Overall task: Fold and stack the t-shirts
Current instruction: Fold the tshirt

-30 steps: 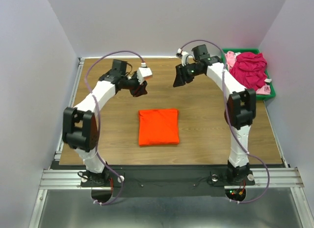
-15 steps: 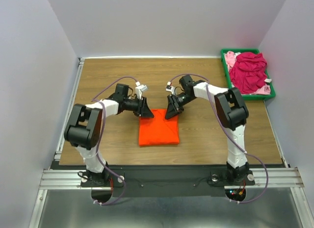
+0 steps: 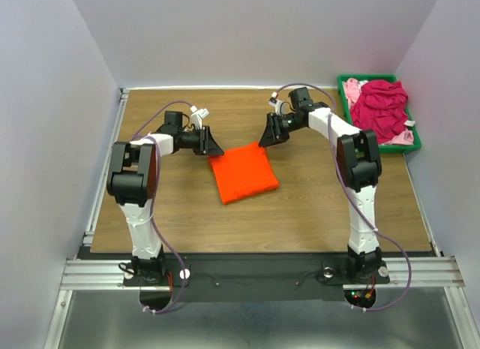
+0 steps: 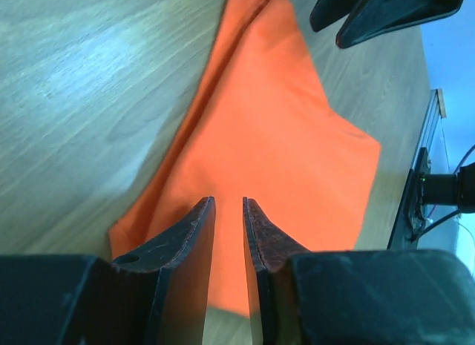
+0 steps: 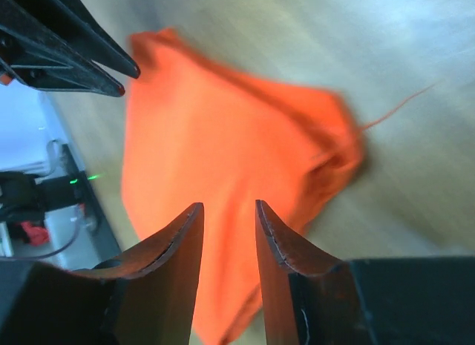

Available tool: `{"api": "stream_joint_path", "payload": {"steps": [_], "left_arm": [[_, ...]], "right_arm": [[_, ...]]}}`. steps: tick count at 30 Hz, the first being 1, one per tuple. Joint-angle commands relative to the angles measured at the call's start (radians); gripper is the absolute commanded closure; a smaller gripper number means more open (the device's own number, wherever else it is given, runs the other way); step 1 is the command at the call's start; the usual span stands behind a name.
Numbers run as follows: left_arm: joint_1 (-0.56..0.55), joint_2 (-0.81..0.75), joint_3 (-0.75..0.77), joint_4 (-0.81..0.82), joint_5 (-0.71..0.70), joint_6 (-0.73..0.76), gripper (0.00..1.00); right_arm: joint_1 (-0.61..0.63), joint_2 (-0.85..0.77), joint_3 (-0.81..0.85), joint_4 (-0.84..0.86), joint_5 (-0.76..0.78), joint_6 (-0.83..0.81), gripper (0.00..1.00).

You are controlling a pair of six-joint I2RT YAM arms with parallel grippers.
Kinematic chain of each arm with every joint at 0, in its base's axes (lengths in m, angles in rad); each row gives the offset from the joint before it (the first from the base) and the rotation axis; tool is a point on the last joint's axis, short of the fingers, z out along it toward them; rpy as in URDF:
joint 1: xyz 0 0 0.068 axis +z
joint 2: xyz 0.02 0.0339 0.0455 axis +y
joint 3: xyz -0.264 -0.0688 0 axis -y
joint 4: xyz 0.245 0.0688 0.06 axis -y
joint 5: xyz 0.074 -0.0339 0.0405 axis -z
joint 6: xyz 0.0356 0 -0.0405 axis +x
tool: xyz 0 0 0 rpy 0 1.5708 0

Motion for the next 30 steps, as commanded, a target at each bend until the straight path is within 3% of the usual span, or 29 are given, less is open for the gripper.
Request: {"api": "stream_joint_path", "payload": {"steps": [1, 5, 7, 9, 12, 15, 18, 22, 26, 30], "left_arm": [[-0.041, -0.240, -0.059, -0.029, 0.063, 0.019, 0.66], [-0.142, -0.382, -0.264, 0.042, 0.078, -0.048, 0.66], [-0.190, -0.411, -0.329, 0.168, 0.079, -0.155, 0.65], [-0.237, -0.399, -0.391, 0.274, 0.069, -0.212, 0.63], [-0.248, -0.321, -0.392, 0.281, 0.060, -0.223, 0.61], [-0.216, -0.180, -0.332, 0.086, 0.019, -0.102, 0.61], [-0.153, -0.043, -0.288, 0.021, 0.002, -0.045, 0.62], [-0.057, 0.049, -0.156, -0.152, -0.041, 0.080, 0.64], [-0.033, -0.009, -0.056, -0.262, -0.020, 0.224, 0.63], [-0.052, -0.144, -0.114, -0.315, 0.095, 0.268, 0.62]], "right_arm": [[0.017, -0.191, -0.097, 0.018, -0.085, 0.033, 0.60], [0.075, -0.309, -0.272, 0.036, -0.170, 0.059, 0.60], [0.105, -0.325, -0.334, 0.050, -0.188, 0.064, 0.59], [0.131, -0.311, -0.398, 0.064, -0.195, 0.056, 0.59], [0.128, -0.233, -0.424, 0.068, -0.184, 0.016, 0.59], [0.123, -0.168, -0.455, 0.068, -0.149, -0.030, 0.60], [0.123, -0.118, -0.472, 0.077, -0.118, -0.059, 0.60], [0.122, -0.105, -0.454, 0.143, -0.123, 0.013, 0.60], [0.122, -0.130, -0.339, 0.179, -0.138, 0.074, 0.60], [0.122, -0.239, -0.346, 0.179, -0.164, 0.111, 0.58]]}}
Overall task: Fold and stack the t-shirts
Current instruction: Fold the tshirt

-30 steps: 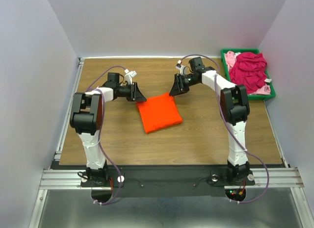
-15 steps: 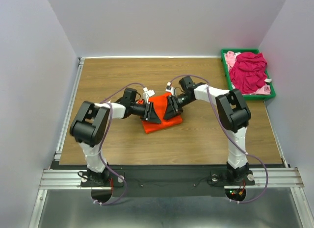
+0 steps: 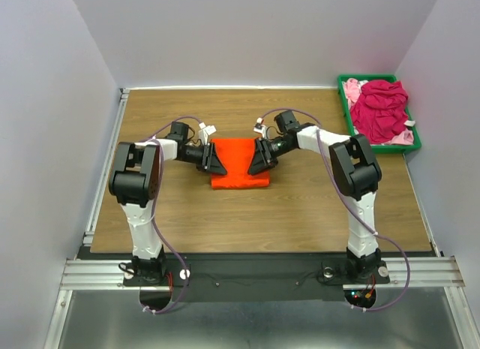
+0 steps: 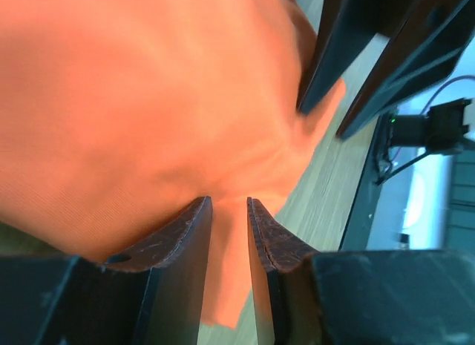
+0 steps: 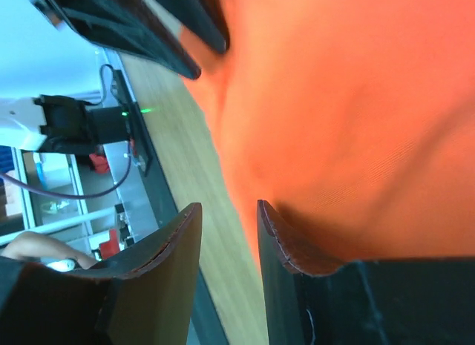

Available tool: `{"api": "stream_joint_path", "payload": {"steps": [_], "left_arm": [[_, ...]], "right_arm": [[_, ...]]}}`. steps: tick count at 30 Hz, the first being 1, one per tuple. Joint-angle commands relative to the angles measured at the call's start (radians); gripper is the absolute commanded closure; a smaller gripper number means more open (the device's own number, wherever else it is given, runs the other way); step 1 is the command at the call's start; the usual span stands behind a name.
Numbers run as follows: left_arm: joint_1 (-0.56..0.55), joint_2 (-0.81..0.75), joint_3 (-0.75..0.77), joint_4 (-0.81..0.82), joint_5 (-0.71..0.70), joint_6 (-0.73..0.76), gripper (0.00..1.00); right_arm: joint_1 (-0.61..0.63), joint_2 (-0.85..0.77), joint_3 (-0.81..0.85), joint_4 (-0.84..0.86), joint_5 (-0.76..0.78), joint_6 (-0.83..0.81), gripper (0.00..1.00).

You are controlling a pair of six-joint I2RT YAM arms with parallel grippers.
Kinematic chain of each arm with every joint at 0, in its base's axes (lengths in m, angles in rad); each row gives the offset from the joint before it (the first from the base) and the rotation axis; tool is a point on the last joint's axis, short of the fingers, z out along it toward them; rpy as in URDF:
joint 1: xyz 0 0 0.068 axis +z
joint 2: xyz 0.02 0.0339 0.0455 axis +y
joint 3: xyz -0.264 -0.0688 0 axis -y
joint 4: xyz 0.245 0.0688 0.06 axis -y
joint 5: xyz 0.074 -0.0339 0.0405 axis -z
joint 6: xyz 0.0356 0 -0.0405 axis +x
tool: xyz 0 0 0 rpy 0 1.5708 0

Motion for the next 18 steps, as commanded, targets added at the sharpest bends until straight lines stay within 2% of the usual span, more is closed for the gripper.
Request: {"api": "stream_joint_path", "payload": {"steps": [1, 4, 8, 12, 18], "left_arm": [[-0.018, -0.171, -0.059, -0.119, 0.031, 0.145, 0.62], [-0.055, -0.276, -0.137, -0.059, 0.067, 0.103, 0.62], [-0.080, -0.300, -0.234, 0.105, 0.087, -0.035, 0.62], [-0.069, -0.200, -0.240, 0.139, 0.059, -0.065, 0.62], [0.046, -0.044, -0.211, 0.130, -0.010, -0.005, 0.62]], "right_arm": [[-0.005, -0.139, 0.006, 0.040, -0.007, 0.047, 0.58], [0.006, -0.206, -0.056, 0.047, -0.019, 0.071, 0.58], [0.043, -0.183, -0.122, 0.070, -0.025, 0.070, 0.59], [0.037, -0.067, -0.135, 0.077, -0.027, 0.035, 0.62], [-0.035, 0.006, -0.158, 0.075, 0.034, -0.033, 0.63]]}}
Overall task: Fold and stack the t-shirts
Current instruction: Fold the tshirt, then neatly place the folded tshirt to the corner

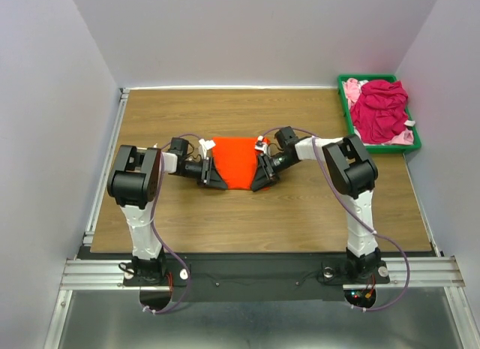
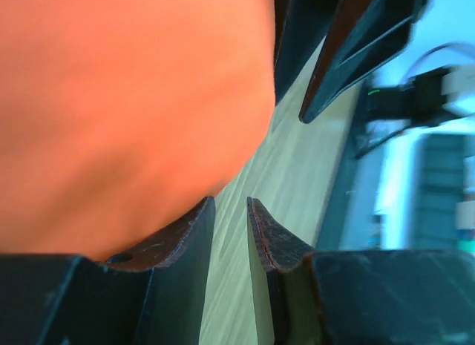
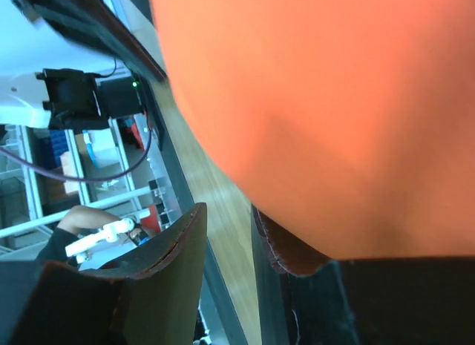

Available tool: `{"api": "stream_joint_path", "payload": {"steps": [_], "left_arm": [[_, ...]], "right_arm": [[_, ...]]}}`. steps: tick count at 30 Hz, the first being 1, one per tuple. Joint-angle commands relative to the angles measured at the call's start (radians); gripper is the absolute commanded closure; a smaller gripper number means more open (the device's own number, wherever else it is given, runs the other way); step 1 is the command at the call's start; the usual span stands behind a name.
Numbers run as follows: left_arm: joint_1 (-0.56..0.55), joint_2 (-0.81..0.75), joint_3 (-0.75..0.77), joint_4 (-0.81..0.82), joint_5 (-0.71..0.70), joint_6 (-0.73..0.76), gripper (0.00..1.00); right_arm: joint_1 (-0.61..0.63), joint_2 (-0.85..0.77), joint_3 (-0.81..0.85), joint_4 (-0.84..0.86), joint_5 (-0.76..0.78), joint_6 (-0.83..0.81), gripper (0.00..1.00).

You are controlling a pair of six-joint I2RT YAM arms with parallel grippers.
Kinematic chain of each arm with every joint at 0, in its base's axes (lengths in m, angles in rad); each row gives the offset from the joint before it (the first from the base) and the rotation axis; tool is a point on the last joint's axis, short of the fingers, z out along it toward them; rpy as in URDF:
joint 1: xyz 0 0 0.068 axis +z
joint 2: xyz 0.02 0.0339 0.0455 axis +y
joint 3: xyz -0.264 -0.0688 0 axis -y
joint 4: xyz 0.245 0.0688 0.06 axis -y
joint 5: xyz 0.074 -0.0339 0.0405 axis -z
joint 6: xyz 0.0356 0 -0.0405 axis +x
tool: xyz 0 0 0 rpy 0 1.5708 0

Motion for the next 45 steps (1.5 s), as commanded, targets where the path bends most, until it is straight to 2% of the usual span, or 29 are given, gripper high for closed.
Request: {"api": "stream_joint_path", "payload": {"steps": [1, 4, 6, 8, 11, 12, 14, 16, 17, 19, 23, 28, 31, 36, 38, 39, 41, 43, 45], "left_arm": [[0.082, 0.059, 0.016, 0.007, -0.046, 0.043, 0.63], [0.091, 0.052, 0.014, -0.084, -0.021, 0.138, 0.64], [0.091, -0.007, 0.005, -0.150, 0.008, 0.203, 0.65], [0.090, -0.056, 0.020, -0.231, 0.066, 0.235, 0.67], [0.076, -0.185, 0.098, -0.259, 0.112, 0.219, 0.67], [0.068, -0.200, 0.144, -0.236, 0.111, 0.188, 0.66], [0.059, -0.212, 0.184, -0.092, 0.088, 0.036, 0.65], [0.057, -0.186, 0.241, 0.014, 0.075, -0.071, 0.63], [0.056, -0.138, 0.264, 0.099, 0.053, -0.141, 0.62], [0.056, -0.079, 0.327, 0.166, 0.043, -0.220, 0.62], [0.057, 0.075, 0.361, 0.425, -0.021, -0.392, 0.62], [0.105, 0.251, 0.464, 0.471, -0.070, -0.462, 0.62], [0.145, 0.341, 0.496, 0.473, -0.110, -0.495, 0.63], [0.179, 0.319, 0.516, 0.470, -0.126, -0.513, 0.63], [0.209, 0.266, 0.513, 0.424, -0.147, -0.446, 0.63], [0.212, 0.199, 0.517, 0.386, -0.159, -0.397, 0.62], [0.202, 0.072, 0.521, 0.256, -0.231, -0.267, 0.60], [0.191, -0.022, 0.493, 0.188, -0.305, -0.195, 0.53], [0.099, -0.154, 0.476, 0.078, -0.443, -0.065, 0.47]], "right_arm": [[-0.063, 0.010, -0.022, 0.011, 0.055, -0.068, 0.64], [-0.065, -0.021, -0.053, 0.001, 0.043, -0.066, 0.64], [-0.065, -0.087, -0.053, -0.012, -0.021, -0.053, 0.63], [-0.063, -0.142, -0.018, -0.017, -0.102, -0.025, 0.62], [-0.063, -0.222, 0.082, -0.014, -0.112, 0.006, 0.61], [-0.063, -0.217, 0.119, -0.014, -0.092, 0.009, 0.61], [-0.066, -0.182, 0.224, -0.014, -0.034, 0.004, 0.61], [-0.073, -0.090, 0.297, -0.014, 0.015, 0.004, 0.61], [-0.077, -0.058, 0.338, -0.011, 0.031, 0.007, 0.61], [-0.091, 0.055, 0.461, -0.009, 0.048, 0.024, 0.61], [-0.112, 0.219, 0.627, 0.003, 0.068, 0.047, 0.61], [-0.169, 0.384, 0.785, 0.020, 0.074, 0.092, 0.62], [-0.188, 0.441, 0.799, 0.034, 0.089, 0.102, 0.61], [-0.189, 0.446, 0.806, 0.040, 0.069, 0.133, 0.60], [-0.189, 0.374, 0.796, 0.047, 0.066, 0.145, 0.56], [-0.189, 0.338, 0.785, 0.049, 0.068, 0.148, 0.47], [-0.189, 0.227, 0.748, 0.049, 0.089, 0.145, 0.37], [-0.195, 0.150, 0.708, 0.049, 0.109, 0.138, 0.31], [-0.204, 0.038, 0.632, 0.049, 0.141, 0.129, 0.17]]}}
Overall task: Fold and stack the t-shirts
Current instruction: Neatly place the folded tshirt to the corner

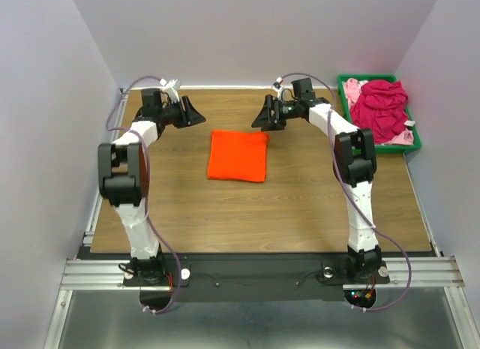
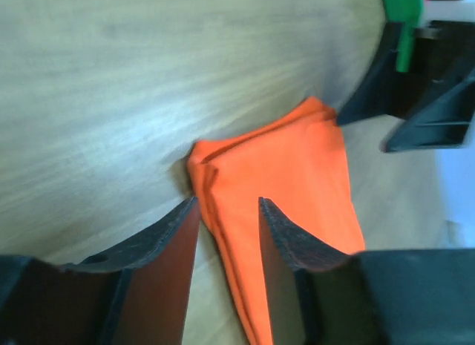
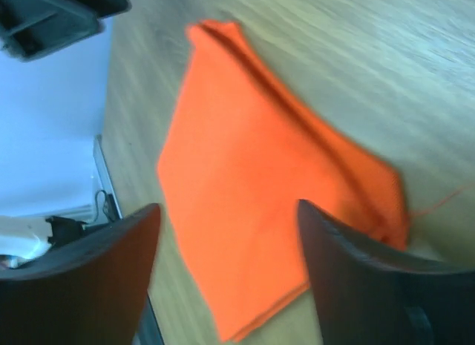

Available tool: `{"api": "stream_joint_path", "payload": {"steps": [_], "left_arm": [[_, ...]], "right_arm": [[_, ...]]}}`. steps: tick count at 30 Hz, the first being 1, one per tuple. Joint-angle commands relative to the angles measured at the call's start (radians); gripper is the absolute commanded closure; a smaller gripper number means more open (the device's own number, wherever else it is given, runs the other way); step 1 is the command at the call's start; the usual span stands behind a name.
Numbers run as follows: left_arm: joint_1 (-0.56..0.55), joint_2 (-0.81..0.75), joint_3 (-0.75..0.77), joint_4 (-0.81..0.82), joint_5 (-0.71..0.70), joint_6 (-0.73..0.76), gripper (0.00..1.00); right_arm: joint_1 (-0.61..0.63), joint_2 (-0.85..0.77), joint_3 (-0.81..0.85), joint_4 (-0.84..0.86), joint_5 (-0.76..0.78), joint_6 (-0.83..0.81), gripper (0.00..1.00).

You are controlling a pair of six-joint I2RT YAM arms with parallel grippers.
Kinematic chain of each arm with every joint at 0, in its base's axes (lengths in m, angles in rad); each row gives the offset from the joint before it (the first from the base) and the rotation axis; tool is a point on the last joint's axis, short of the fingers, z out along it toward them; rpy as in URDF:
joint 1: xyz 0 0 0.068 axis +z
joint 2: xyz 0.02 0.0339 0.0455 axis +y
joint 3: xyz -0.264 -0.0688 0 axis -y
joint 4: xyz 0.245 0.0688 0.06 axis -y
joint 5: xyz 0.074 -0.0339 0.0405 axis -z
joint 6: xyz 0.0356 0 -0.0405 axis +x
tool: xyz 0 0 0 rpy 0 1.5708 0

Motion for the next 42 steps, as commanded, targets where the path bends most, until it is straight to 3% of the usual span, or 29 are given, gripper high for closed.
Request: {"api": "stream_joint_path", "payload": {"steps": [1, 2, 4, 6, 7, 10, 12, 17, 25, 28, 31, 37, 42], "left_arm": [[-0.139, -0.341, -0.029, -0.191, -0.273, 0.288, 0.43], [-0.181, -0.414, -0.047, -0.205, -0.333, 0.306, 0.39], [-0.295, -0.469, -0.090, -0.246, -0.436, 0.393, 0.26], [-0.357, -0.515, -0.109, -0.291, -0.549, 0.401, 0.23], [-0.388, -0.521, -0.117, -0.302, -0.560, 0.401, 0.02], [-0.544, -0.523, -0.150, -0.312, -0.788, 0.282, 0.01], [-0.592, -0.486, -0.155, -0.315, -0.893, 0.225, 0.01], [-0.675, -0.354, -0.141, -0.309, -1.033, 0.180, 0.01], [-0.667, -0.194, -0.115, -0.289, -1.079, 0.186, 0.03], [-0.626, -0.141, -0.109, -0.317, -1.048, 0.189, 0.19], [-0.553, -0.099, -0.097, -0.366, -0.996, 0.197, 0.27], [-0.367, -0.059, -0.072, -0.406, -0.998, 0.233, 0.29], [-0.203, -0.032, 0.044, -0.429, -1.022, 0.388, 0.28]], "right_arm": [[-0.026, -0.280, -0.077, 0.038, 0.061, -0.031, 0.07], [-0.031, -0.345, -0.109, 0.037, 0.083, -0.036, 0.00], [-0.054, -0.418, -0.164, 0.035, 0.113, -0.046, 0.00], [-0.077, -0.510, -0.252, 0.032, 0.156, -0.057, 0.00], [-0.098, -0.535, -0.281, 0.029, 0.165, -0.062, 0.00], [-0.138, -0.636, -0.385, 0.020, 0.194, -0.092, 0.00], [-0.147, -0.673, -0.454, 0.018, 0.228, -0.105, 0.00], [-0.155, -0.742, -0.528, 0.014, 0.258, -0.132, 0.00], [-0.155, -0.723, -0.533, 0.001, 0.274, -0.143, 0.00], [-0.156, -0.710, -0.534, -0.002, 0.278, -0.145, 0.00], [-0.158, -0.702, -0.534, -0.006, 0.275, -0.149, 0.00], [-0.167, -0.696, -0.527, -0.023, 0.277, -0.164, 0.00], [-0.175, -0.693, -0.537, -0.037, 0.278, -0.180, 0.00]]}}
